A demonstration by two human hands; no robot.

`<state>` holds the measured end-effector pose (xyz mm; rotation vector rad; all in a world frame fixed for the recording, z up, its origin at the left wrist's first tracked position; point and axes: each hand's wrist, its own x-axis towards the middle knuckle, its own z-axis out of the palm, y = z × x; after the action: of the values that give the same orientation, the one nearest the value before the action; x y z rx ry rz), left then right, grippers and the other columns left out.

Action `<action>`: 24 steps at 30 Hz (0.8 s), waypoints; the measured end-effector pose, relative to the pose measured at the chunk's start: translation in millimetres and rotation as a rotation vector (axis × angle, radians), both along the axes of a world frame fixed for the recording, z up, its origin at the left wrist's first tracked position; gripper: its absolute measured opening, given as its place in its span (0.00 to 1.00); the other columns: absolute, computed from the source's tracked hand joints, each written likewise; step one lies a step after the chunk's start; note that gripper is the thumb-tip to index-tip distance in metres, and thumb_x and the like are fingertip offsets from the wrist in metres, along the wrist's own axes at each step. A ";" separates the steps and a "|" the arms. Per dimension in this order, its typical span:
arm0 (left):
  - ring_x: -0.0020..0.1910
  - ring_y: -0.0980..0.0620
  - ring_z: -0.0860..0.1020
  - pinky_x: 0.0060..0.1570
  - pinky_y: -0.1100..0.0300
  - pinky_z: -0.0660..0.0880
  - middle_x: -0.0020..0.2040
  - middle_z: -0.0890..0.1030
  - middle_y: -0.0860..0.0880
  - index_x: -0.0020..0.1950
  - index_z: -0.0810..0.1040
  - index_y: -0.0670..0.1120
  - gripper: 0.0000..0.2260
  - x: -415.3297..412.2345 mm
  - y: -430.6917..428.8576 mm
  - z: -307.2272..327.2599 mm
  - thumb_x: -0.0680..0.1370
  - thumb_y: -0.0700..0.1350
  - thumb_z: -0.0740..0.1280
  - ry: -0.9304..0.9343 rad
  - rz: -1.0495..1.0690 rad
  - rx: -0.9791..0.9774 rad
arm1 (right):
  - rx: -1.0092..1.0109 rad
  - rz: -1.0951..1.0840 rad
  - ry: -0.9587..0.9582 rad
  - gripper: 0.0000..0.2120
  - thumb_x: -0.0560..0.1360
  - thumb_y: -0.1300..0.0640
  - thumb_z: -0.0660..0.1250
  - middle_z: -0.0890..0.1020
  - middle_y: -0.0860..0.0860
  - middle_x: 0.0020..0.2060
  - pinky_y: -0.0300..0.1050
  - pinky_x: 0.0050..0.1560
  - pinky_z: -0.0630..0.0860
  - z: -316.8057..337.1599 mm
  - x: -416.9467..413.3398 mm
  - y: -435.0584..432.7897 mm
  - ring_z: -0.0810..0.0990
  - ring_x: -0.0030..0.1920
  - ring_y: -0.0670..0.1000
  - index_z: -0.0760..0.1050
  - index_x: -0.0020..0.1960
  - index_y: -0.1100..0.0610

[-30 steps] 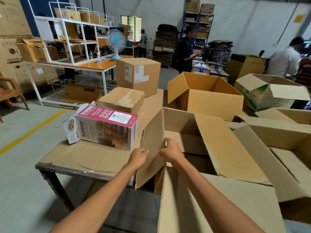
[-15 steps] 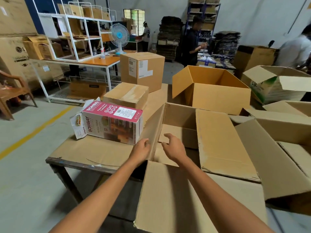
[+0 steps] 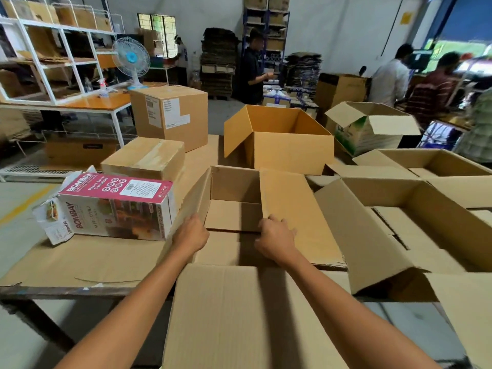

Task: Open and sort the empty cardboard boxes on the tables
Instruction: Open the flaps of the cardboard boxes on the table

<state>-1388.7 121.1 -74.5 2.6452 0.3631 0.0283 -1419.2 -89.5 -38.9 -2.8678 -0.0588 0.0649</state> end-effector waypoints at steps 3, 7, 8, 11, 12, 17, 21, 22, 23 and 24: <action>0.71 0.36 0.66 0.66 0.42 0.69 0.77 0.61 0.41 0.80 0.52 0.43 0.32 8.7 -20.6 8.8 0.79 0.45 0.62 0.058 0.031 0.027 | 0.192 -0.009 -0.091 0.15 0.73 0.59 0.68 0.80 0.55 0.54 0.59 0.57 0.78 47.7 3.8 -13.0 0.78 0.57 0.58 0.77 0.60 0.56; 0.73 0.37 0.63 0.68 0.39 0.63 0.77 0.59 0.41 0.81 0.48 0.45 0.36 23.4 -74.3 28.6 0.79 0.52 0.63 0.059 -0.006 0.053 | 0.213 -0.032 -0.190 0.18 0.74 0.63 0.66 0.80 0.59 0.58 0.57 0.59 0.78 105.8 8.0 -62.0 0.79 0.59 0.60 0.76 0.63 0.61; 0.73 0.37 0.64 0.68 0.40 0.63 0.77 0.60 0.41 0.81 0.48 0.45 0.36 25.8 -91.2 33.5 0.79 0.52 0.63 0.039 -0.043 0.031 | 0.212 -0.042 -0.212 0.16 0.75 0.63 0.66 0.81 0.59 0.56 0.57 0.57 0.79 116.0 9.1 -78.6 0.80 0.57 0.60 0.76 0.62 0.61; 0.72 0.40 0.68 0.67 0.48 0.68 0.77 0.64 0.40 0.80 0.53 0.44 0.33 27.8 -149.3 38.7 0.80 0.51 0.63 0.008 -0.202 -0.204 | 0.225 -0.130 -0.248 0.08 0.76 0.63 0.66 0.80 0.53 0.46 0.54 0.50 0.82 137.5 14.3 -132.6 0.81 0.48 0.54 0.76 0.55 0.57; 0.69 0.42 0.71 0.64 0.51 0.70 0.75 0.67 0.41 0.79 0.56 0.44 0.31 25.9 -169.9 38.7 0.81 0.51 0.63 0.040 -0.234 -0.344 | 0.235 -0.165 -0.257 0.06 0.77 0.63 0.67 0.79 0.51 0.43 0.53 0.49 0.83 141.4 17.6 -151.1 0.81 0.46 0.53 0.75 0.52 0.55; 0.45 0.50 0.72 0.45 0.56 0.70 0.48 0.74 0.48 0.65 0.73 0.43 0.19 7.7 -269.3 21.7 0.82 0.56 0.61 0.325 -0.264 -0.717 | 0.145 -0.261 -0.166 0.02 0.80 0.56 0.64 0.78 0.49 0.41 0.51 0.49 0.81 139.3 24.6 -234.4 0.79 0.43 0.51 0.75 0.50 0.53; 0.60 0.46 0.76 0.61 0.52 0.71 0.60 0.78 0.51 0.69 0.74 0.44 0.30 9.0 -312.5 2.3 0.77 0.65 0.63 0.387 -0.228 -0.852 | 0.003 -0.262 0.011 0.12 0.79 0.55 0.60 0.83 0.55 0.54 0.53 0.55 0.80 91.6 22.7 -281.9 0.81 0.53 0.57 0.78 0.58 0.57; 0.62 0.47 0.76 0.63 0.53 0.70 0.63 0.79 0.50 0.69 0.75 0.44 0.30 12.2 -317.2 -0.6 0.76 0.65 0.64 0.380 -0.205 -0.893 | 0.007 -0.269 0.055 0.14 0.79 0.57 0.59 0.82 0.58 0.57 0.52 0.56 0.79 76.1 22.8 -289.4 0.81 0.56 0.59 0.78 0.60 0.60; 0.63 0.47 0.76 0.65 0.53 0.70 0.65 0.79 0.48 0.69 0.75 0.43 0.30 16.0 -320.3 -2.4 0.76 0.64 0.66 0.359 -0.178 -0.916 | 0.032 -0.283 0.092 0.16 0.78 0.58 0.59 0.81 0.60 0.59 0.51 0.57 0.77 60.8 21.7 -294.2 0.80 0.58 0.61 0.77 0.61 0.63; 0.63 0.47 0.77 0.66 0.53 0.71 0.65 0.79 0.46 0.68 0.76 0.43 0.30 18.9 -322.3 -3.2 0.75 0.62 0.68 0.342 -0.153 -0.922 | 0.079 -0.314 0.113 0.17 0.78 0.58 0.58 0.79 0.62 0.62 0.51 0.59 0.75 45.6 20.1 -296.0 0.78 0.61 0.62 0.74 0.63 0.65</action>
<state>-1369.8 -201.1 -77.7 1.7416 0.2041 -0.5188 -1399.1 -385.5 6.7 -2.7518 0.4004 0.1572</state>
